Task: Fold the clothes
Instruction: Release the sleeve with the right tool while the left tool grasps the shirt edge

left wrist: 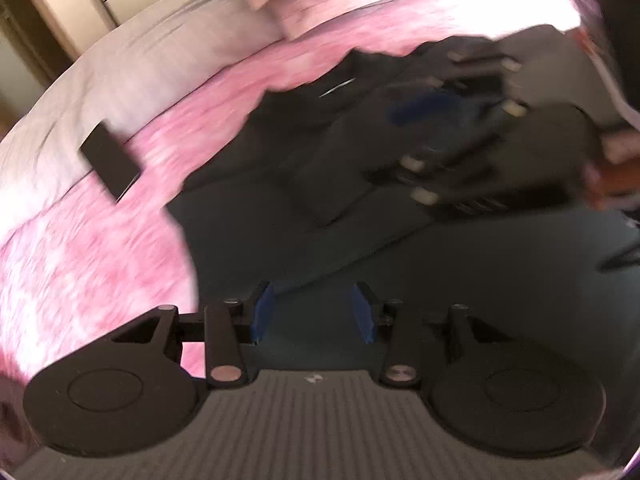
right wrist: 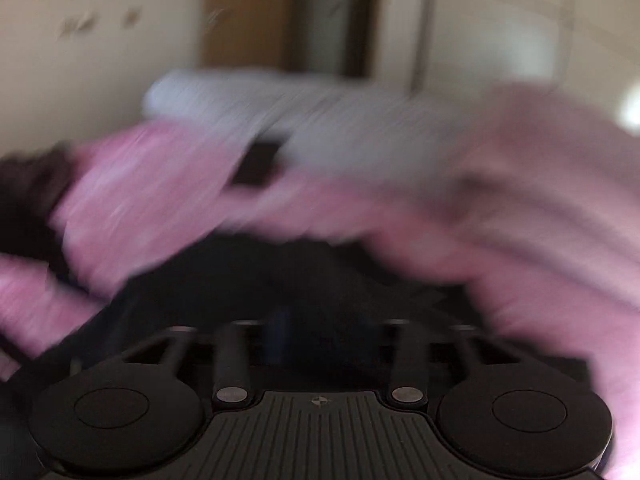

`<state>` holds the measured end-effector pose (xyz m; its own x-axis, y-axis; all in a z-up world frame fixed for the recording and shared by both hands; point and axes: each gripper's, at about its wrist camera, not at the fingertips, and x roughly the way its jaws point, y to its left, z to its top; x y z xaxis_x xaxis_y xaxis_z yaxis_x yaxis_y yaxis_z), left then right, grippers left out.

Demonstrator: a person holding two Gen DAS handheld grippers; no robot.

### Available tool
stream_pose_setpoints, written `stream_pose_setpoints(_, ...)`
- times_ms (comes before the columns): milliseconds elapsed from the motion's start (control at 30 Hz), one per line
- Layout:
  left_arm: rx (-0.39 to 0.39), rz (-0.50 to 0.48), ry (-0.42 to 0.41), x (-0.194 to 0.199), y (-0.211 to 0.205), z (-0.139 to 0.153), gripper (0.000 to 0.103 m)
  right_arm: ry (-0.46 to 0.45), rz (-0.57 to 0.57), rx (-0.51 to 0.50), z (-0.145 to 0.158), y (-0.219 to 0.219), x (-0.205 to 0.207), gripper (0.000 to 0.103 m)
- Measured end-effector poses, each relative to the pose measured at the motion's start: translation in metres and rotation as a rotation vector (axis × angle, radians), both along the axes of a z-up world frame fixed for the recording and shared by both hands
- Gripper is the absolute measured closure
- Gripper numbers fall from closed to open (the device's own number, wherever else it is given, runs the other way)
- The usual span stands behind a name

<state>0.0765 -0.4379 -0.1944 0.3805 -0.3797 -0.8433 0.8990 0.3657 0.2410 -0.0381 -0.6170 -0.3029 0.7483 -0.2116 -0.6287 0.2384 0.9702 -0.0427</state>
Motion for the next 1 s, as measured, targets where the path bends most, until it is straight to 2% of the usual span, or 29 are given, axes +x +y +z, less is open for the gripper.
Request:
stream_pose_setpoints(100,0.010,0.003,-0.001,0.018,0.017,-0.009,0.064,0.043,-0.002,0.025,-0.009,0.022,0.000,0.055)
stream_pose_setpoints(167,0.019,-0.048,-0.024,0.024,0.016,-0.016,0.064,0.085,-0.044,0.040,-0.012,0.021,-0.009,0.055)
stream_pose_setpoints(267,0.031,-0.171,-0.073,0.024,0.000,-0.029,0.064,0.139,-0.132,0.031,-0.013,0.007,-0.032,0.055)
stream_pose_setpoints(467,0.065,-0.471,-0.184,0.016,-0.056,-0.061,0.063,0.249,-0.401,0.009,-0.019,-0.052,-0.088,0.054)
stream_pose_setpoints(633,0.176,-0.665,-0.309,0.008,-0.089,-0.099,0.064,0.277,-0.589,0.030,-0.029,-0.105,-0.119,0.054)
stream_pose_setpoints(700,0.188,-0.680,-0.298,0.008,-0.092,-0.097,0.073,0.273,-0.645,0.047,-0.034,-0.122,-0.128,0.053)
stream_pose_setpoints(733,0.193,-0.687,-0.291,0.008,-0.093,-0.096,0.091,0.267,-0.669,0.060,-0.037,-0.131,-0.132,0.053)
stream_pose_setpoints(767,0.198,-0.693,-0.284,0.008,-0.093,-0.095,0.097,0.254,-0.687,0.080,-0.039,-0.138,-0.133,0.052)
stream_pose_setpoints(867,0.148,-0.665,-0.277,0.009,-0.086,-0.068,0.100,0.208,-0.725,0.132,-0.044,-0.157,-0.134,0.042)
stream_pose_setpoints(933,0.076,-0.603,-0.322,0.013,-0.076,-0.039,0.100,0.183,-0.723,0.154,-0.047,-0.166,-0.130,0.041)
stream_pose_setpoints(1000,0.055,-0.532,-0.331,0.022,-0.066,-0.023,0.100,0.166,-0.699,0.175,-0.052,-0.173,-0.126,0.041)
